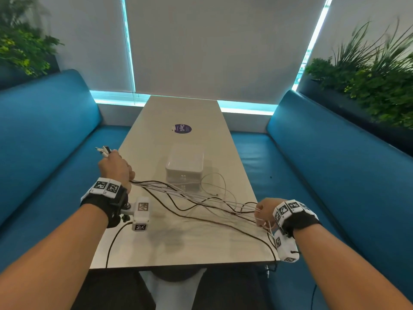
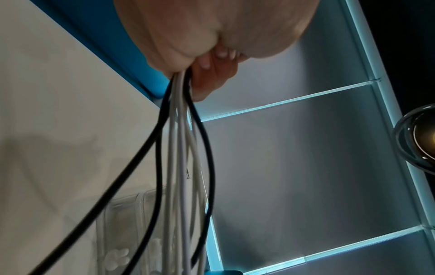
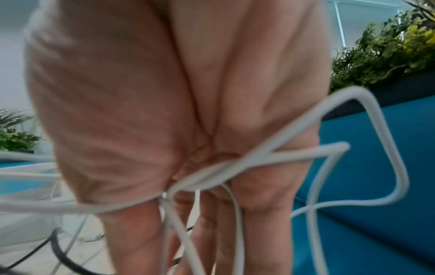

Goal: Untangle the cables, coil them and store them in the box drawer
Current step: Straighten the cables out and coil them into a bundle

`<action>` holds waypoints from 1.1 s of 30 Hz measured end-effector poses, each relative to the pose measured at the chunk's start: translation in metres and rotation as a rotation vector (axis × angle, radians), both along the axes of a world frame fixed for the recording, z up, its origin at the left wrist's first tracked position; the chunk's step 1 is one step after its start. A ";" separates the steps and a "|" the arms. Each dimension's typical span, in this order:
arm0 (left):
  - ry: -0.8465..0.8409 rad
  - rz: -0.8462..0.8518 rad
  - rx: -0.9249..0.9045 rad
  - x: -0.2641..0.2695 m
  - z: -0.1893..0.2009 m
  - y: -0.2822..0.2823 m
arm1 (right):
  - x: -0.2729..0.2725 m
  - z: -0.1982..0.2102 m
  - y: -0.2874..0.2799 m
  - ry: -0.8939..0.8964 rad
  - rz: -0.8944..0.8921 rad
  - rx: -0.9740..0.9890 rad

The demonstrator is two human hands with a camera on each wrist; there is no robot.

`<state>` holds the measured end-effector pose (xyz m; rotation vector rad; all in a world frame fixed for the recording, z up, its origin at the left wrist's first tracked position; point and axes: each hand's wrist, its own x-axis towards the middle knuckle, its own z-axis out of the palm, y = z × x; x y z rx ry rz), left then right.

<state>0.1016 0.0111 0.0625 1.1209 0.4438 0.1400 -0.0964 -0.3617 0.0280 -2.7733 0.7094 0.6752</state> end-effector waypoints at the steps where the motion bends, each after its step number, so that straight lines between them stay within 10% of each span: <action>1: 0.001 0.001 0.005 0.000 0.001 0.000 | 0.000 0.000 -0.002 0.017 -0.035 0.027; 33: 0.035 0.069 0.052 0.001 -0.007 0.022 | -0.014 -0.031 -0.026 -0.210 -0.303 -0.093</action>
